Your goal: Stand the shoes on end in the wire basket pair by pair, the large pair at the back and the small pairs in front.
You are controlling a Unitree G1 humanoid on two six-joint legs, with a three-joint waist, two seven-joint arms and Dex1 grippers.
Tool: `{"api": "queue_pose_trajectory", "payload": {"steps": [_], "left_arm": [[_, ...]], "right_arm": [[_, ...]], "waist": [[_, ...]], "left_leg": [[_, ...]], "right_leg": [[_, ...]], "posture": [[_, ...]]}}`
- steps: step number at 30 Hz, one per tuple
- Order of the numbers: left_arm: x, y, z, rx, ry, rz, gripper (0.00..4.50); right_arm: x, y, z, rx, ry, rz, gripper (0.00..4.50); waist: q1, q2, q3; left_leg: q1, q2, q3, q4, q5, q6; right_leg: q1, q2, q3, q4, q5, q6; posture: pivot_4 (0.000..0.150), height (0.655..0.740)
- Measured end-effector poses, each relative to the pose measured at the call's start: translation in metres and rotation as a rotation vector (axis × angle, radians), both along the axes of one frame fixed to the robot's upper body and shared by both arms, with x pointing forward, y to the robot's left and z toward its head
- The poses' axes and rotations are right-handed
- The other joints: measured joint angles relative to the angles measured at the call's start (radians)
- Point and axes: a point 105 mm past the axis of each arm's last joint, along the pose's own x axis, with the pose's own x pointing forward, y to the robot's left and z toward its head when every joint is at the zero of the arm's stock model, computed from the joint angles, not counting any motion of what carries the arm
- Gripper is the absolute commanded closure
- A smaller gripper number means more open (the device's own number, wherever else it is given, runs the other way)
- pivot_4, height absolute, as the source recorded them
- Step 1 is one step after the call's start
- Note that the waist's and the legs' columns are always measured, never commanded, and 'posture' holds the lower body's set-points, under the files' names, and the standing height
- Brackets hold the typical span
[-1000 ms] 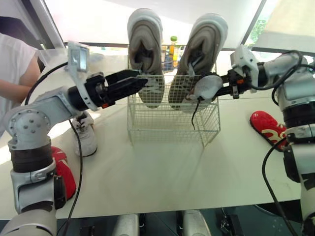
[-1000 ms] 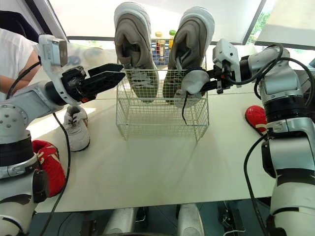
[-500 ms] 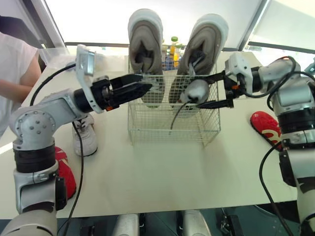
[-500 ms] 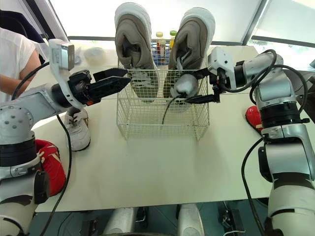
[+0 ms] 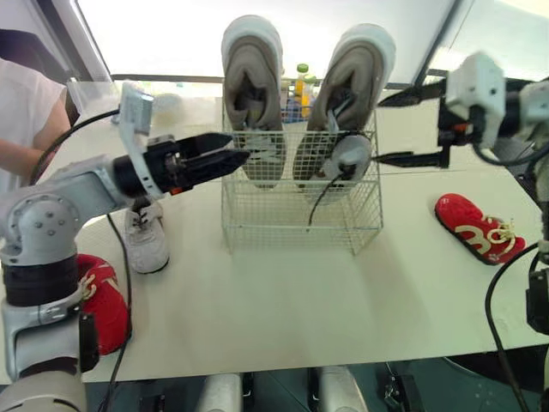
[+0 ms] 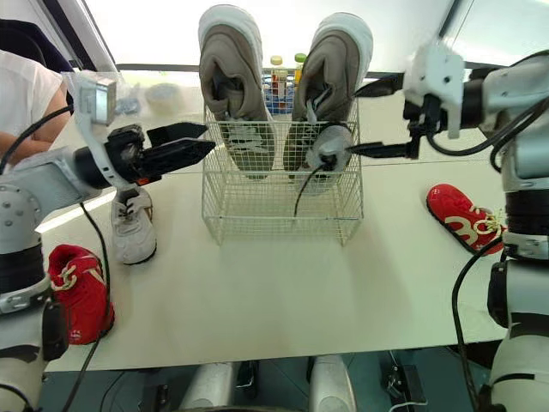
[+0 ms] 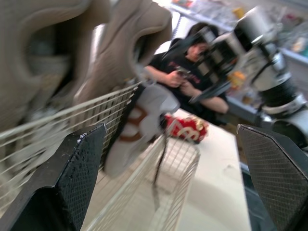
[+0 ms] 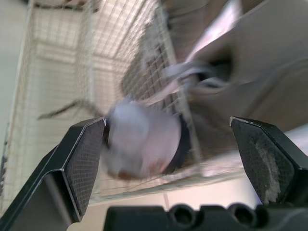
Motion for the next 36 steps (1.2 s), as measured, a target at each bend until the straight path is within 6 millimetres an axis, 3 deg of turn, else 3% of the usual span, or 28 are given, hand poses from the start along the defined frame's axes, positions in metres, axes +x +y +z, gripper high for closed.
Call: {"api": "queue_pose_trajectory", "payload": {"steps": [5,9,15,25,35,36], "left_arm": [[0.006,0.041,-0.015,0.051,0.044,0.237,0.00],[0.013,0.083,-0.027,0.118,0.098,0.465,0.00],[0.026,0.131,-0.057,0.188,0.252,0.735,0.00],[0.038,0.154,-0.120,0.263,0.459,0.888,0.00],[0.045,0.172,-0.145,0.238,0.501,0.977,0.00],[0.045,0.174,-0.149,0.234,0.511,0.986,0.25]], "right_arm": [[-0.034,0.027,0.023,0.104,-0.027,0.153,0.03],[-0.054,0.052,0.012,0.110,0.014,0.280,0.03],[-0.057,0.069,-0.004,0.094,0.057,0.344,0.03],[-0.055,0.073,-0.008,0.093,0.069,0.341,0.03],[-0.058,0.073,-0.006,0.084,0.066,0.314,0.03],[-0.058,0.073,-0.006,0.085,0.066,0.311,0.01]], "waist": [[0.000,0.000,0.000],[0.003,0.000,0.000],[0.007,0.000,0.000],[0.004,-0.001,0.000],[0.004,-0.001,-0.002],[0.004,-0.001,-0.002]], "left_leg": [[0.000,0.001,0.000,-0.001,0.000,0.000],[0.000,0.001,0.001,-0.001,0.000,0.000],[-0.001,0.002,0.002,-0.002,-0.001,-0.001],[-0.003,0.003,0.006,-0.004,0.000,-0.002],[0.002,0.003,0.007,-0.008,0.000,-0.002],[0.002,0.003,0.008,-0.008,0.000,-0.002]], "right_leg": [[-0.001,-0.001,0.000,0.000,0.001,-0.001],[-0.005,-0.001,0.000,0.000,0.001,-0.002],[-0.009,-0.002,0.000,-0.001,0.003,-0.004],[-0.011,-0.002,0.000,0.000,0.004,-0.006],[-0.012,-0.004,-0.001,-0.001,0.005,-0.007],[-0.011,-0.004,-0.001,-0.001,0.005,-0.007]], "posture": [[0.150,0.7400],[0.150,0.7400],[0.150,0.7400],[0.150,0.7400],[0.150,0.7400],[0.150,0.7400]]}}
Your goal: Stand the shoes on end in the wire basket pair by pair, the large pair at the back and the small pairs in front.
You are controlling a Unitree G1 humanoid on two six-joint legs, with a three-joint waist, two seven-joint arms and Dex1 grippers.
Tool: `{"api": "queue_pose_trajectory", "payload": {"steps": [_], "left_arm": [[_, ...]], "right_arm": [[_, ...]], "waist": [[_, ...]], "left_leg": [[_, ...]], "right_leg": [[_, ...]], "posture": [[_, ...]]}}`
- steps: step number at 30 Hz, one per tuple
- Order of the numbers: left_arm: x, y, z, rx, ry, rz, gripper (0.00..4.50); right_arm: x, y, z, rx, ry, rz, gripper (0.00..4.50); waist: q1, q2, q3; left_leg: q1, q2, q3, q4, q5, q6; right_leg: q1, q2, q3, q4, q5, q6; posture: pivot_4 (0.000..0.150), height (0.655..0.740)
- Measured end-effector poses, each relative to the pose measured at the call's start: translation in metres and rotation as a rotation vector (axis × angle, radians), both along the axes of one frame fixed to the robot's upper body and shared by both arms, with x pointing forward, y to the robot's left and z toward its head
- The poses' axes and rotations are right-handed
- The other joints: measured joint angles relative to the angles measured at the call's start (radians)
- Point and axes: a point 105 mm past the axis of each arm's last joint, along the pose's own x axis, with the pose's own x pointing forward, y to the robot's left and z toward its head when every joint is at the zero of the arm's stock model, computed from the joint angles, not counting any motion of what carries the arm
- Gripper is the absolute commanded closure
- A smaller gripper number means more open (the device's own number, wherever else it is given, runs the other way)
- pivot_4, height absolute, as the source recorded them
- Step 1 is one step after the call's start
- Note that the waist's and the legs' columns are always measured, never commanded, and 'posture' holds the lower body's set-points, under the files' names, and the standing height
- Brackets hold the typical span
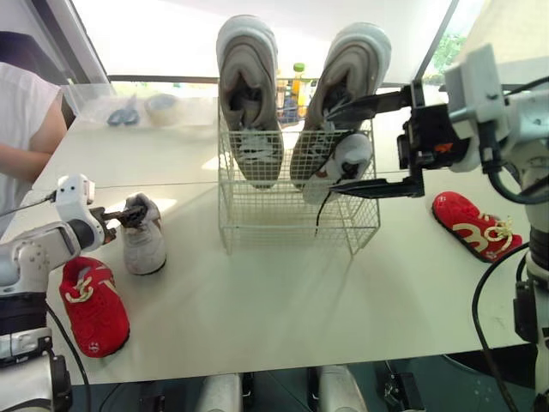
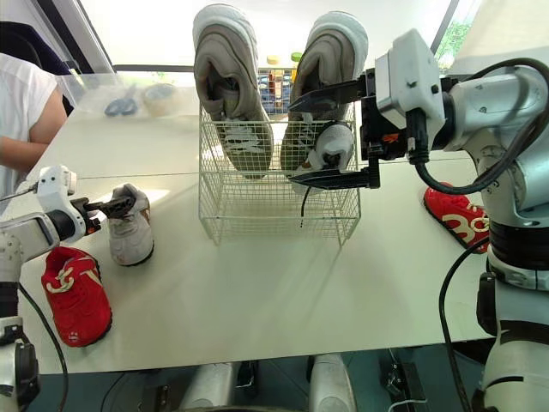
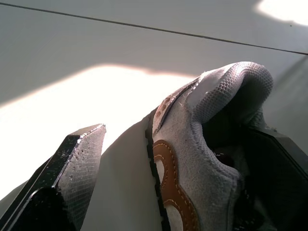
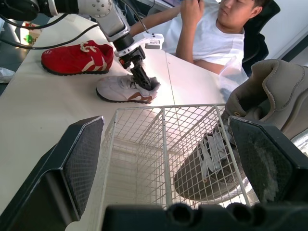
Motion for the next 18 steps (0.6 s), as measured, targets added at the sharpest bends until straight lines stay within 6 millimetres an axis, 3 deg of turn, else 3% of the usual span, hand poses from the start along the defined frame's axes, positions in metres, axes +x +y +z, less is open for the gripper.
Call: {"api": "queue_pose_trajectory", "payload": {"steps": [2,7,10,13,15,17,18], "left_arm": [[0.001,0.002,-0.006,-0.016,0.008,0.015,0.87],[0.005,-0.004,-0.007,-0.042,-0.005,-0.002,3.34],[0.007,-0.002,-0.006,-0.029,-0.008,0.009,4.47],[0.010,-0.009,-0.004,-0.037,-0.032,-0.005,4.49],[0.015,-0.021,0.008,-0.049,-0.122,-0.036,4.49],[0.023,-0.044,0.041,-0.107,-0.287,-0.098,4.49],[0.025,-0.059,0.072,-0.148,-0.422,-0.143,4.49]], "right_arm": [[0.000,0.000,0.000,0.002,0.000,-0.003,0.00],[0.001,0.000,0.000,0.005,0.000,-0.009,0.00],[0.001,0.000,0.000,0.006,0.000,-0.012,0.00],[0.002,0.000,0.000,0.006,0.000,-0.012,0.00],[0.002,0.000,0.000,0.006,-0.001,-0.012,0.00],[0.002,0.000,0.000,0.007,-0.002,-0.012,0.00],[0.002,0.000,0.001,0.007,-0.003,-0.012,0.00]], "waist": [[0.000,0.000,0.000],[-0.002,0.000,-0.001],[-0.001,0.000,-0.001],[0.001,0.000,-0.001],[0.007,-0.002,0.000],[0.016,-0.007,0.002],[0.021,-0.010,0.002]], "left_leg": [[0.000,0.000,0.002,-0.001,0.000,0.000],[0.001,0.000,0.004,-0.002,0.000,0.000],[0.002,0.001,0.004,-0.003,0.001,-0.001],[0.001,0.001,0.004,-0.002,0.001,-0.002],[0.000,0.001,0.003,-0.002,0.001,-0.002],[-0.002,0.001,0.003,-0.001,0.001,-0.002],[-0.003,0.001,0.003,0.000,0.001,-0.002]], "right_leg": [[0.000,-0.001,0.000,0.000,0.000,0.000],[0.000,-0.002,0.000,0.001,0.001,-0.001],[0.000,-0.001,-0.001,0.001,0.001,-0.001],[0.000,-0.001,-0.001,0.001,0.001,-0.002],[0.000,-0.001,-0.001,0.000,0.002,-0.002],[0.000,-0.001,-0.002,0.000,0.002,-0.003],[-0.001,-0.001,-0.002,-0.001,0.002,-0.003]], "posture": [[0.150,0.7400],[0.150,0.7400],[0.150,0.7400],[0.150,0.7400],[0.150,0.7400],[0.150,0.7400],[0.150,0.7400]]}}
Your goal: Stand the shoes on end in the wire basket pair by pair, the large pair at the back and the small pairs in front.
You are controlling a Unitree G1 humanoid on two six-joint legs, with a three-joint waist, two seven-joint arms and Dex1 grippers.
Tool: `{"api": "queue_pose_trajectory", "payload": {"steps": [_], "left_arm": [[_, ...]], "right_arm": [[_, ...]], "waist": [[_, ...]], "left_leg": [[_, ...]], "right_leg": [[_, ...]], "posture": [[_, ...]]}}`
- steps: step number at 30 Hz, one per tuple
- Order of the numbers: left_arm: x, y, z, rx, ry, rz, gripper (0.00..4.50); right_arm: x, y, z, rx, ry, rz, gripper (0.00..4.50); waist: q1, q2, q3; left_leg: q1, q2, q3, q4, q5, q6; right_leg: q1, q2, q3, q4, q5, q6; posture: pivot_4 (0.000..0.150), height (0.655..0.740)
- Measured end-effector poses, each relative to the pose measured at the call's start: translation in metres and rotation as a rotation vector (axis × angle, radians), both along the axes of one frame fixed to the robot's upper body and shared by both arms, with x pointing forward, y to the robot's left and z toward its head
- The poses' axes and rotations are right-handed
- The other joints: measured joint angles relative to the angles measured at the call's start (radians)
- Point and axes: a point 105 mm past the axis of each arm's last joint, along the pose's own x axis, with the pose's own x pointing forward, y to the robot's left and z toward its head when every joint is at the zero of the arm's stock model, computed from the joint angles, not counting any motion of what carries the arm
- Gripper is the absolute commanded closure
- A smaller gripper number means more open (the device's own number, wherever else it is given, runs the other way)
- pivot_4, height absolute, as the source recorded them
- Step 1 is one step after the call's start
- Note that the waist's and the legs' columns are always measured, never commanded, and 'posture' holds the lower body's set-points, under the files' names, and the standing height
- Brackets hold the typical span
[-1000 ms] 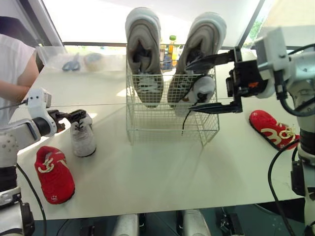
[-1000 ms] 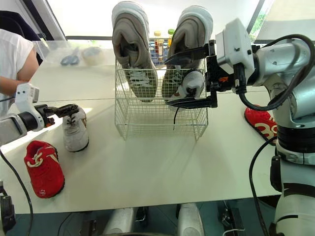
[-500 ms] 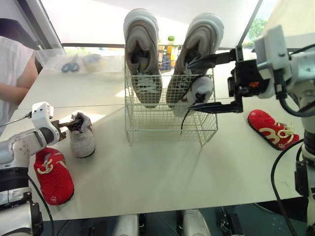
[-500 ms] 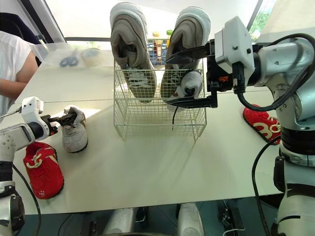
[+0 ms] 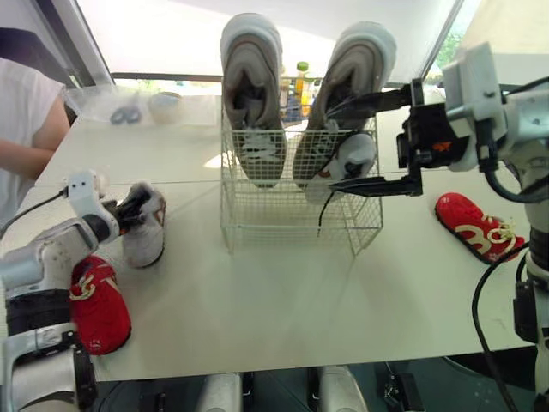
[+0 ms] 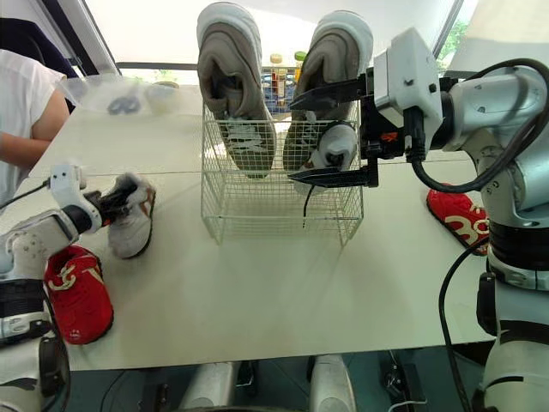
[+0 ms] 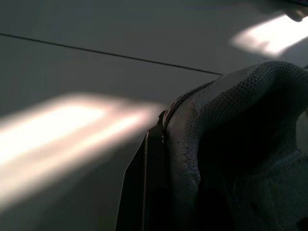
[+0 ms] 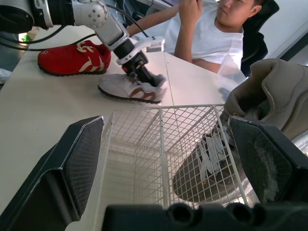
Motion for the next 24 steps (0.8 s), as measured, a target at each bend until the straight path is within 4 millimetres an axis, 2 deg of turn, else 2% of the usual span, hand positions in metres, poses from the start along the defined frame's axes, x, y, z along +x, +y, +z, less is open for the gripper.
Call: {"api": "queue_pose_trajectory", "payload": {"steps": [1,2,4,6,7,11,13,18,24], "left_arm": [[-0.001,-0.008,0.020,-0.012,-0.080,-0.027,4.49],[-0.005,-0.019,0.050,-0.036,-0.206,-0.057,4.49],[-0.019,-0.036,0.094,-0.061,-0.391,-0.118,4.49],[-0.037,-0.056,0.122,-0.087,-0.542,-0.189,4.49],[-0.041,-0.064,0.128,-0.094,-0.581,-0.210,4.49],[-0.049,-0.096,0.133,-0.102,-0.640,-0.285,4.49],[-0.047,-0.109,0.135,-0.103,-0.674,-0.268,4.49],[-0.043,-0.142,0.132,0.030,-0.789,-0.208,4.49],[-0.038,-0.167,0.123,0.100,-0.893,-0.146,4.49]], "right_arm": [[0.000,0.000,0.000,0.001,0.001,0.001,0.00],[0.001,0.000,-0.001,0.001,0.001,0.002,0.00],[0.003,-0.001,-0.001,0.004,0.003,-0.006,0.00],[0.006,-0.002,-0.001,0.007,0.003,-0.011,0.00],[0.007,-0.003,-0.001,0.009,0.001,-0.014,0.00],[0.009,-0.003,0.000,0.011,-0.002,-0.015,0.00],[0.009,-0.003,0.000,0.011,-0.001,-0.014,0.00],[0.009,-0.001,0.000,0.009,-0.003,-0.010,0.00],[0.009,-0.002,0.000,0.012,-0.001,-0.017,0.00]], "waist": [[0.001,-0.001,0.000],[0.001,-0.002,-0.001],[0.001,-0.001,-0.001],[0.000,-0.001,-0.001],[0.000,-0.001,-0.001],[0.001,-0.001,-0.001],[0.002,-0.001,-0.001],[0.005,-0.001,-0.001],[0.004,-0.001,-0.001]], "left_leg": [[0.000,0.000,0.000,0.000,0.000,0.000],[0.000,0.000,0.000,0.000,0.000,0.000],[0.001,-0.001,0.002,0.000,-0.001,0.001],[0.002,-0.001,0.003,0.000,0.000,0.002],[0.003,-0.001,0.004,0.000,0.000,0.002],[0.003,-0.001,0.005,0.005,0.001,0.003],[0.003,0.000,0.004,0.008,0.001,0.004],[0.003,-0.001,0.004,0.011,-0.001,0.004],[0.003,0.000,0.004,0.012,-0.001,0.006]], "right_leg": [[0.000,0.000,0.000,0.000,0.000,0.000],[0.000,0.000,0.000,-0.001,0.000,0.000],[0.001,-0.001,0.000,-0.001,0.000,0.000],[0.003,0.000,0.000,0.000,0.000,0.001],[0.003,0.001,0.000,0.000,0.002,0.003],[0.005,0.004,-0.002,0.002,0.002,0.003],[0.007,0.005,-0.003,0.002,0.001,0.001],[0.010,0.004,-0.003,0.000,0.002,0.001],[0.009,0.004,-0.003,0.000,0.002,0.001]], "posture": [[0.150,0.7400],[0.150,0.7400],[0.150,0.7400],[0.150,0.7400],[0.150,0.7400],[0.150,0.7400],[0.150,0.7400],[0.150,0.7400],[0.150,0.7400]]}}
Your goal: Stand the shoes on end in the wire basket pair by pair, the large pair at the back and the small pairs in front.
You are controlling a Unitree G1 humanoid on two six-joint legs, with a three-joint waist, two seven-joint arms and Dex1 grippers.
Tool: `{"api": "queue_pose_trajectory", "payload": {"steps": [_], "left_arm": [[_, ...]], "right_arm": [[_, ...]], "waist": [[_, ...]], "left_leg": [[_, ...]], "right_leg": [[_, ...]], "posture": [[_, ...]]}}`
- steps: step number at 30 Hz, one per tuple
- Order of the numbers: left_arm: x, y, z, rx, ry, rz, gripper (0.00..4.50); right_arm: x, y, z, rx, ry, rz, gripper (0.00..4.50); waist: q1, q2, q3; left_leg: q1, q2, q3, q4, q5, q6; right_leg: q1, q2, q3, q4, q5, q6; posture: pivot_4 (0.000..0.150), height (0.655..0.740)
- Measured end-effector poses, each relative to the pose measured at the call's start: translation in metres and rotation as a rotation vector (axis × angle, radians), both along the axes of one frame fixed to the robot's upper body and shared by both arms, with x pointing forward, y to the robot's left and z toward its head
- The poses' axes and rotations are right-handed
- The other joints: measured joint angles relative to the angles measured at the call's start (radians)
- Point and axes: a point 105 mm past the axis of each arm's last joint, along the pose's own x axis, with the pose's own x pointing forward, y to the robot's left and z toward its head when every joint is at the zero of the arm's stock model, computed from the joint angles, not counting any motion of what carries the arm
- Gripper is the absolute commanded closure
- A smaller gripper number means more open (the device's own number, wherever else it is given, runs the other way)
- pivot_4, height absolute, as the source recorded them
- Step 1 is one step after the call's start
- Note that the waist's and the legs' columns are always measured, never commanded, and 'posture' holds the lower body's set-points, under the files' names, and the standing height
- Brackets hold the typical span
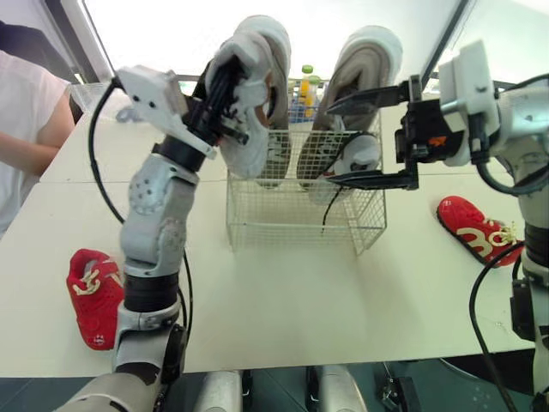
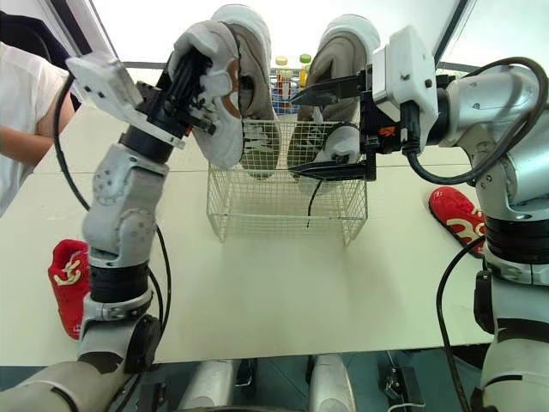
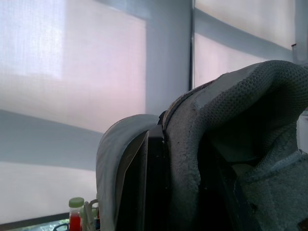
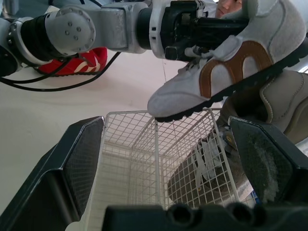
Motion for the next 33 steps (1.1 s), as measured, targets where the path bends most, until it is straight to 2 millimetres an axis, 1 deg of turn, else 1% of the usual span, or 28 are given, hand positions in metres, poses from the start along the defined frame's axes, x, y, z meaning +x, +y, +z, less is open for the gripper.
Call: {"api": "queue_pose_trajectory", "payload": {"steps": [7,12,16,20,22,25,30,33], "left_arm": [[0.000,-0.016,-0.015,0.001,-0.105,0.082,4.49],[0.000,-0.027,-0.026,0.030,-0.199,0.178,4.49],[0.000,-0.029,-0.035,0.040,-0.260,0.237,4.49],[0.008,-0.030,-0.057,0.054,-0.230,0.274,4.49],[0.010,-0.033,-0.065,0.060,-0.223,0.273,4.49],[0.009,-0.035,-0.071,0.066,-0.222,0.268,4.49],[0.008,-0.033,-0.084,0.032,-0.163,0.261,4.49],[0.009,-0.032,-0.088,0.010,-0.125,0.258,4.49]], "right_arm": [[0.000,0.000,0.000,0.003,0.002,-0.006,0.00],[-0.002,0.002,0.000,-0.004,0.002,-0.003,0.00],[-0.002,0.001,0.000,-0.004,0.005,-0.010,0.00],[-0.002,0.002,0.000,-0.007,0.006,-0.014,0.00],[-0.003,0.002,0.000,-0.009,0.003,-0.013,0.00],[-0.004,0.003,0.001,-0.006,0.004,-0.013,0.00],[-0.004,0.003,0.001,-0.004,0.004,-0.015,0.00],[-0.005,0.004,0.001,-0.005,-0.003,-0.015,0.00]], "waist": [[0.003,0.000,0.000],[0.003,0.000,0.000],[0.002,0.000,0.000],[0.002,0.000,0.000],[0.002,0.000,0.000],[0.003,0.001,-0.001],[0.003,0.005,-0.003],[0.003,0.008,-0.006]], "left_leg": [[0.000,0.003,-0.002,0.001,-0.001,0.000],[0.000,0.003,-0.003,0.001,-0.001,0.001],[0.000,0.003,-0.003,0.001,-0.001,0.000],[0.000,0.003,-0.003,0.001,-0.001,0.001],[0.000,0.004,-0.003,0.001,-0.001,0.000],[0.000,0.004,-0.003,0.001,-0.002,0.000],[0.002,0.004,-0.004,0.001,-0.002,0.000],[0.002,0.004,-0.004,0.001,-0.002,0.000]], "right_leg": [[0.001,0.000,0.000,0.000,0.000,0.000],[0.001,0.000,0.000,0.000,0.000,0.000],[0.001,-0.001,0.000,0.000,0.000,0.000],[0.000,-0.001,0.000,0.000,0.000,0.000],[0.000,-0.001,0.000,0.000,0.000,0.000],[0.001,-0.001,-0.001,0.000,0.000,0.000],[0.003,-0.001,-0.001,0.000,0.000,0.000],[0.003,-0.001,-0.002,0.000,0.000,0.000]], "posture": [[0.150,0.7400],[0.150,0.7400],[0.150,0.7400],[0.150,0.7400],[0.150,0.7400],[0.150,0.7400],[0.150,0.7400],[0.150,0.7400]]}}
